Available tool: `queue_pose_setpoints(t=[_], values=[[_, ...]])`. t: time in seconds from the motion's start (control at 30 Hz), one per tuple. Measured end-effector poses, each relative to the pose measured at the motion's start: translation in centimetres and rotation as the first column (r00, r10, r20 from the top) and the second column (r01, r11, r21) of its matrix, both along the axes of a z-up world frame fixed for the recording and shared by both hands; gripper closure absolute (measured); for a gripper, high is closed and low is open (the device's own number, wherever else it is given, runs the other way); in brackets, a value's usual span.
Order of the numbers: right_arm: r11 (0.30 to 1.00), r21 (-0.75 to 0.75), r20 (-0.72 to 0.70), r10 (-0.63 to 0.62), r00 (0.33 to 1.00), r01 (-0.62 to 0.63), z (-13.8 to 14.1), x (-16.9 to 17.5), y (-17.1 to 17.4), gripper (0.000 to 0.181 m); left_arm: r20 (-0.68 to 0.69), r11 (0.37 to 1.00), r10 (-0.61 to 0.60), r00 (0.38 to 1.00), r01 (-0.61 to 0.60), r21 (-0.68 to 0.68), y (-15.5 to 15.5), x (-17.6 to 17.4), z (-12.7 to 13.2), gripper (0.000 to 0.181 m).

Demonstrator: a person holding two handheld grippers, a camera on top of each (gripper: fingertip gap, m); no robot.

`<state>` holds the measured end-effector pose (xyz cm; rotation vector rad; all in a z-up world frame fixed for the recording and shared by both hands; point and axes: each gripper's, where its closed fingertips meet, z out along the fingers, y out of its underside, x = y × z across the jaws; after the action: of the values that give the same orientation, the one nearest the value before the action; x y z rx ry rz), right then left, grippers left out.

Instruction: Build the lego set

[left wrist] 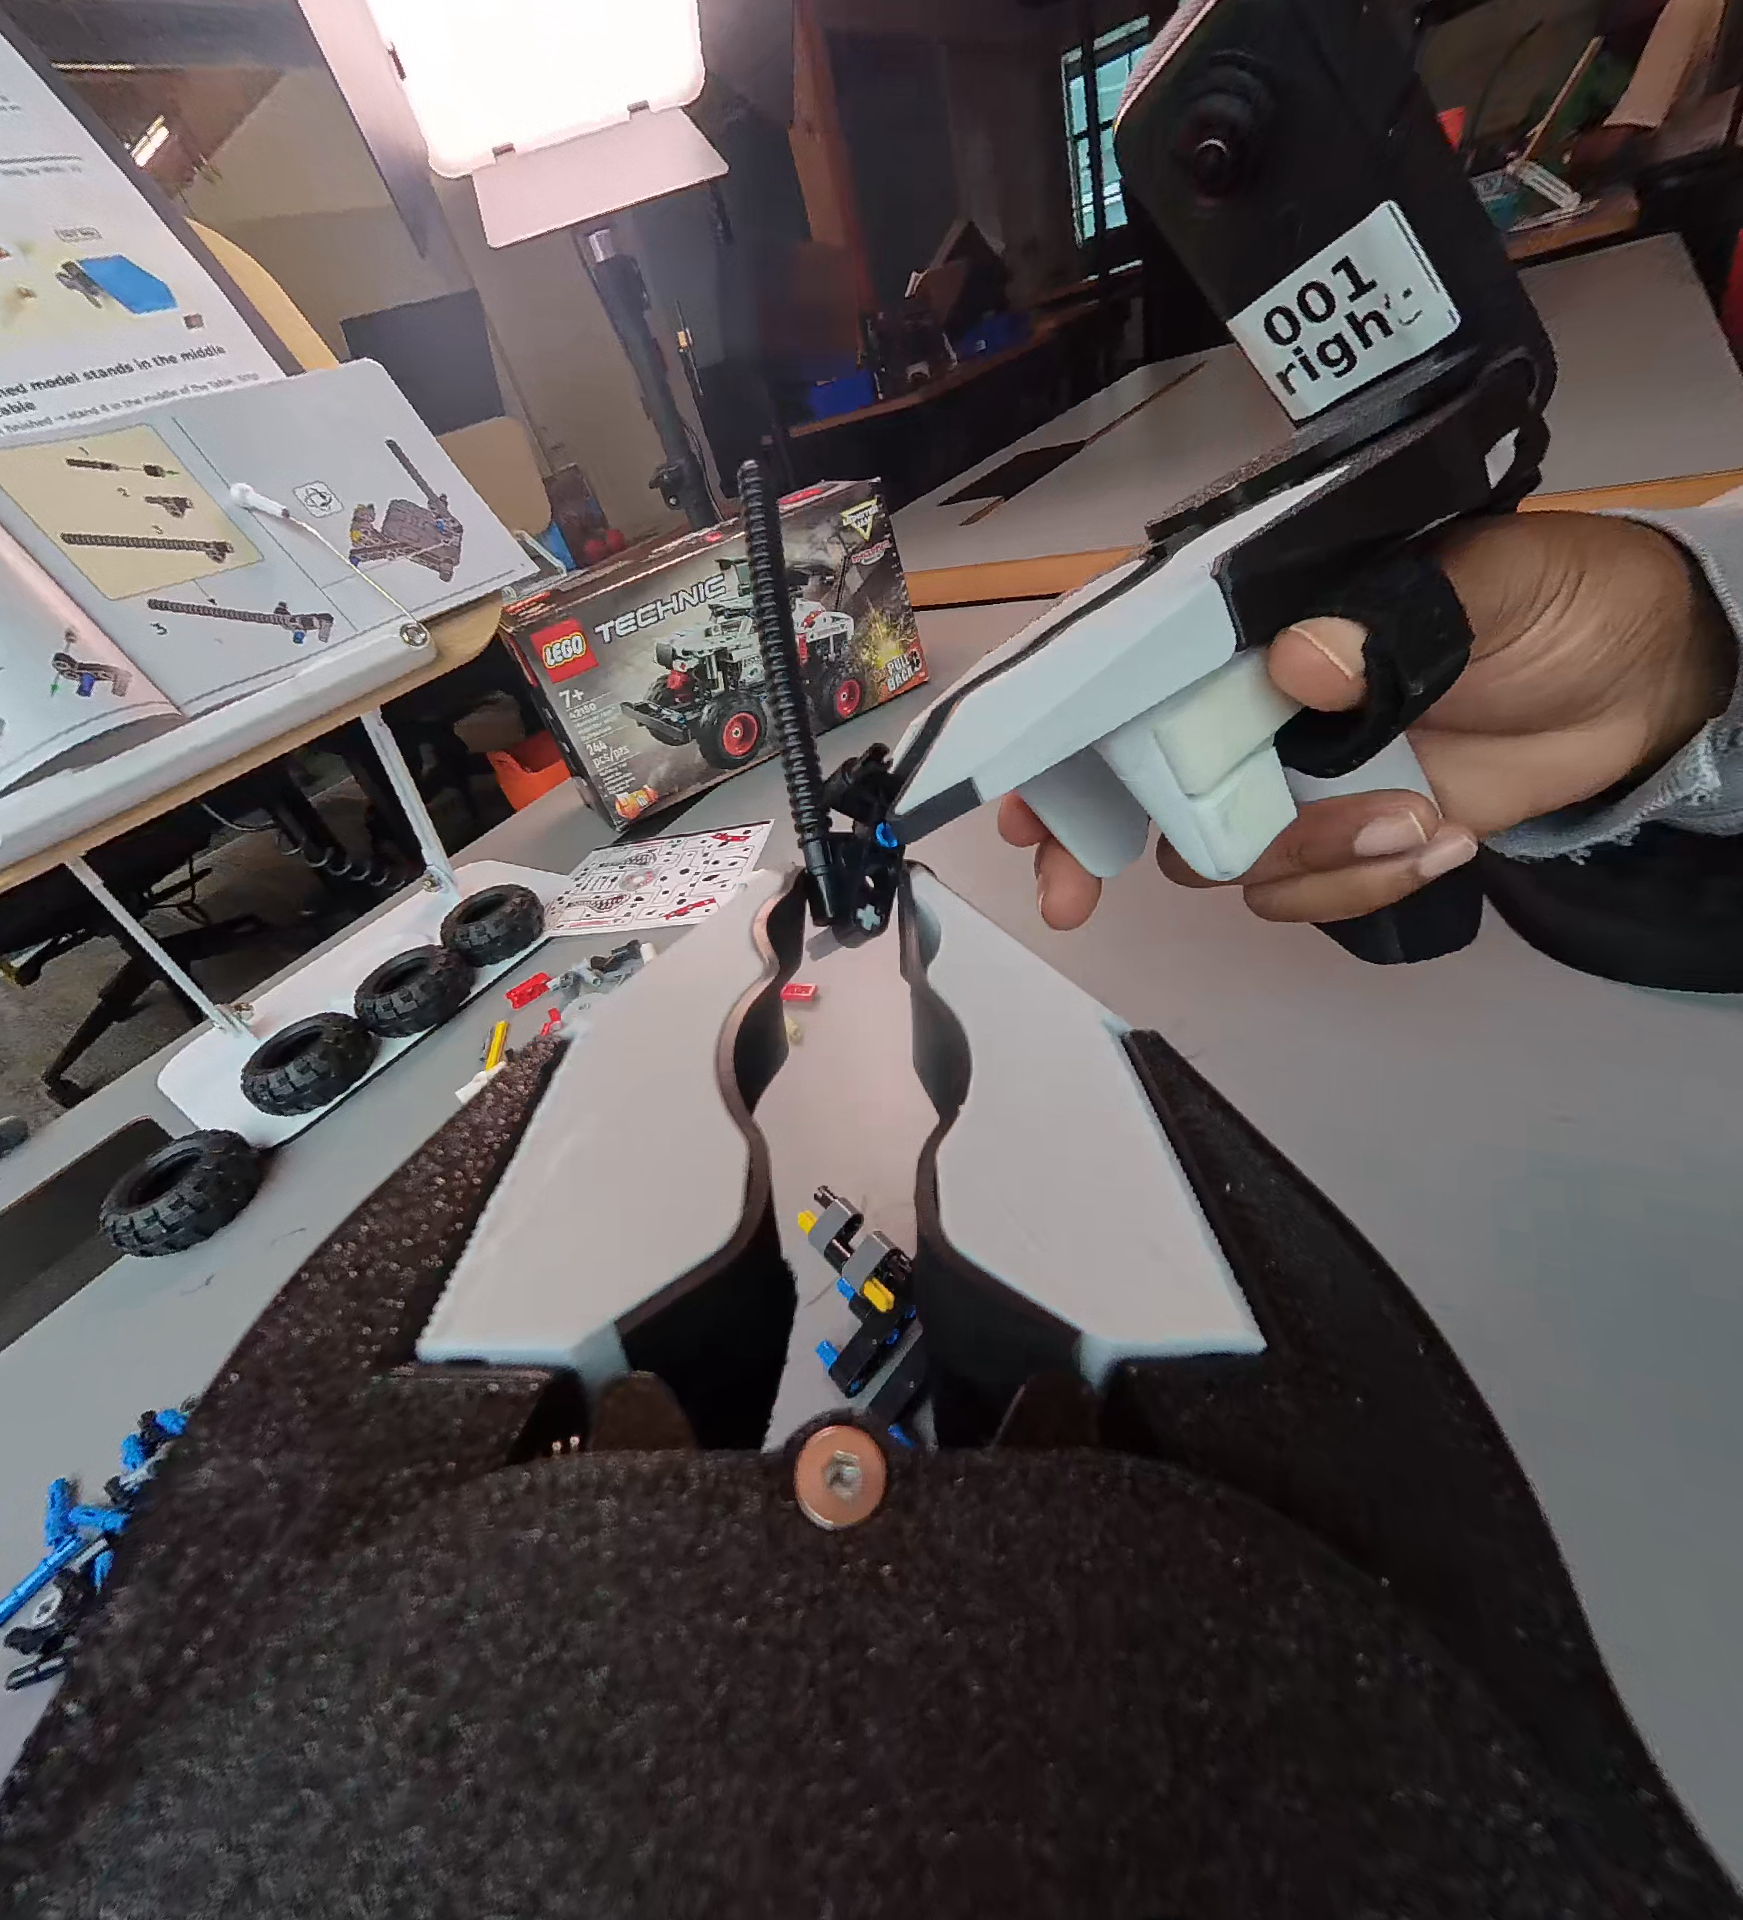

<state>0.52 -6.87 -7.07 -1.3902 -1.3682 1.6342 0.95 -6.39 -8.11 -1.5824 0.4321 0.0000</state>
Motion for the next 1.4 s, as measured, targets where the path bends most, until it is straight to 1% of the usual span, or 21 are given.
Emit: queue_pose_setpoints(t=[0.1,0.2,0.27,0.33,0.4,0.47,0.53,0.57,0.6,0.63,0.73,0.77,0.83,0.9,0.93,1.0,1.07,1.13,1.23,1.3,1.4], values=[[0.999,-0.005,-0.006,0.054,0.999,-0.054,-0.1,0.2,0.1,0.171,0.024,0.999,-0.042,0.999,0.042,-0.018,0.0,0.4,-0.3,0.159],[0.995,-0.012,-0.011,0.1,0.995,-0.1,-0.1,0.7,0.6,0.172,0.111,0.987,-0.148,0.983,0.155,-0.052,-0.5,1.2,-0.8,0.147],[0.988,0.055,0.004,0.144,0.99,-0.144,-0.5,1.2,0.6,0.172,0.209,0.974,-0.197,0.958,0.216,-0.069,-0.8,1.0,-0.9,0.143],[0.967,0.145,-0.035,0.218,0.975,-0.21,-0.3,1.9,-0.1,0.172,0.317,0.95,-0.264,0.911,0.303,-0.078,-1.1,1.1,-0.6,0.141],[0.93,0.188,-0.089,0.338,0.937,-0.317,0.2,3.2,-1.3,0.173,0.451,0.88,-0.392,0.802,0.47,-0.071,-2.2,2.4,-0.2,0.14],[0.881,0.164,-0.119,0.464,0.878,-0.444,0.7,4.4,-2.7,0.173,0.615,0.746,-0.502,0.607,0.664,-0.046,-3.8,4.1,0.5,0.142],[0.827,0.144,-0.131,0.56,0.818,-0.543,0.9,5.4,-3.6,0.173,0.738,0.628,-0.531,0.417,0.778,0.012,-4.9,5.1,1.3,0.142],[0.801,0.146,-0.124,0.598,0.792,-0.581,0.9,5.7,-4.0,0.173,0.773,0.581,-0.53,0.35,0.813,0.031,-5.3,5.6,1.5,0.143],[0.773,0.156,-0.105,0.632,0.767,-0.615,0.6,6.0,-4.2,0.173,0.797,0.549,-0.516,0.314,0.835,0.026,-5.5,5.9,1.3,0.146],[0.745,0.169,-0.085,0.663,0.744,-0.645,0.4,6.2,-4.5,0.173,0.811,0.53,-0.499,0.307,0.848,0.005,-5.5,6.3,0.9,0.148],[0.68,0.197,-0.011,0.722,0.692,-0.706,-0.2,6.7,-4.7,0.173,0.808,0.484,-0.491,0.327,0.873,-0.06,-5.9,7.4,-0.2,0.165],[0.667,0.21,0.018,0.729,0.685,-0.715,-0.5,6.7,-4.6,0.173,0.794,0.492,-0.494,0.353,0.867,-0.079,-5.8,7.6,-0.4,0.166],[0.68,0.224,0.02,0.713,0.701,-0.698,-0.3,6.3,-4.0,0.172,0.762,0.561,-0.498,0.414,0.824,-0.081,-5.1,7.2,-0.3,0.17],[0.782,0.217,-0.012,0.601,0.799,-0.585,0.2,4.4,-2.4,0.171,0.752,0.673,-0.456,0.476,0.737,-0.058,-3.6,5.5,0.3,0.173],[0.84,0.203,-0.021,0.518,0.855,-0.504,0.3,3.3,-1.2,0.168,0.738,0.744,-0.413,0.534,0.665,-0.065,-2.7,4.4,0.3,0.173],[0.915,0.153,-0.005,0.378,0.926,-0.373,-0.2,2.0,0.7,0.149,0.675,0.877,-0.282,0.682,0.468,-0.106,-0.8,1.7,-0.4,0.172],[0.959,0.033,0.025,0.279,0.96,-0.28,-0.8,1.4,1.2,0.143,0.557,0.952,-0.134,0.82,0.263,-0.157,0.3,-0.6,-1.2,0.172],[0.986,-0.07,0.04,0.157,0.987,-0.154,-1.4,0.5,1.3,0.139,0.385,0.983,-0.015,0.923,0.084,-0.165,1.0,-2.1,-1.5,0.172],[0.991,-0.136,0.032,0.004,0.999,0.001,-1.7,-0.7,2.0,0.139,0.221,0.988,0.067,0.973,-0.033,-0.153,1.7,-2.1,-1.7,0.172],[0.989,-0.146,0.041,-0.022,0.999,0.028,-1.5,-1.3,2.1,0.139,0.141,0.986,0.096,0.985,-0.075,-0.152,2.0,-1.7,-2.1,0.172],[0.996,-0.091,0.071,0.003,0.997,0.003,-2.0,-1.9,1.7,0.158,0.046,0.982,0.122,0.991,-0.114,-0.149,2.1,-1.4,-2.5,0.171]])
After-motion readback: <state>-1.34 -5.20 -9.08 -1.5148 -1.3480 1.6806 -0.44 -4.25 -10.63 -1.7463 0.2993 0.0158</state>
